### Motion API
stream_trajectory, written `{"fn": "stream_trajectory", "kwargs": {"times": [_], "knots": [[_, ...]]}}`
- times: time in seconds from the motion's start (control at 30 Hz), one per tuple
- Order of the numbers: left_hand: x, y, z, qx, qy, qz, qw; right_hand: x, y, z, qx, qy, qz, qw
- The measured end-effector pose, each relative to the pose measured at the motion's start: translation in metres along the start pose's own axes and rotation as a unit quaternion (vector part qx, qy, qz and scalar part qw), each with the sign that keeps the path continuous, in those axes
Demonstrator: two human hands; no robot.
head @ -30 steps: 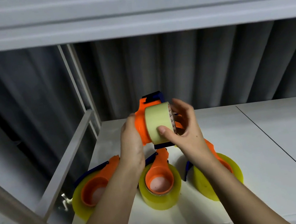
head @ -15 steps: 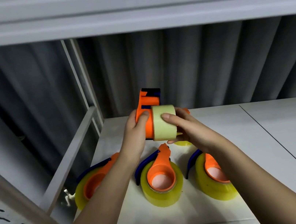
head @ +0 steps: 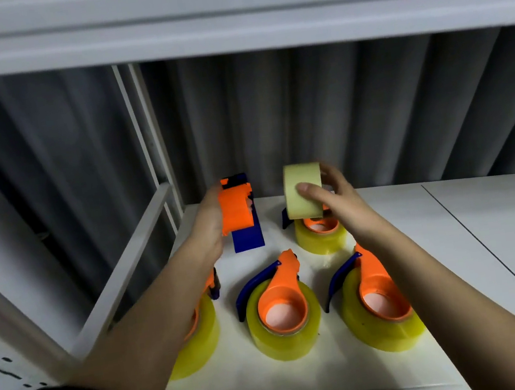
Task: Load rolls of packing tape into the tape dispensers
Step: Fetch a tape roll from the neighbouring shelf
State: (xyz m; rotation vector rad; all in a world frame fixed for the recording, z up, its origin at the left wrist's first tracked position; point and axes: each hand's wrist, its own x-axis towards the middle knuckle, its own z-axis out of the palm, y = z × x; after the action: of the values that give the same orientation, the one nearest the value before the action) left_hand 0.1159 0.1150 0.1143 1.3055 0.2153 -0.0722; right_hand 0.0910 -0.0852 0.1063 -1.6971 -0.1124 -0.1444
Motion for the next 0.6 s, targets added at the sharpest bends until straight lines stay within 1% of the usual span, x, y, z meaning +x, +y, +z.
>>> {"fn": "stream_trajectory", "kwargs": {"times": [0.07,0.17,0.27,0.33,0.47,0.6], "knots": [[0.013,-0.004,-0.002,0.032,-0.005,-0.026,0.999,0.008,0.003,0.009,0.013,-0.016,0.021,1.000],[0.032,-0.016,-0.011,0.099,0.005,-0.042,0.994,0.020,0.011,0.023,0.004,-0.031,0.032,0.999],[0.053,-0.027,-0.019,0.177,0.004,-0.062,0.982,0.029,0.018,0.032,0.019,-0.041,0.059,0.997],[0.061,-0.033,-0.023,0.208,0.007,-0.076,0.975,0.031,0.022,0.037,0.021,-0.043,0.072,0.996],[0.070,-0.045,-0.026,0.211,0.017,-0.103,0.972,0.035,0.030,0.042,0.012,-0.045,0.091,0.995],[0.073,-0.059,-0.026,0.209,0.009,-0.131,0.969,0.038,0.037,0.045,0.010,-0.039,0.107,0.993]]}}
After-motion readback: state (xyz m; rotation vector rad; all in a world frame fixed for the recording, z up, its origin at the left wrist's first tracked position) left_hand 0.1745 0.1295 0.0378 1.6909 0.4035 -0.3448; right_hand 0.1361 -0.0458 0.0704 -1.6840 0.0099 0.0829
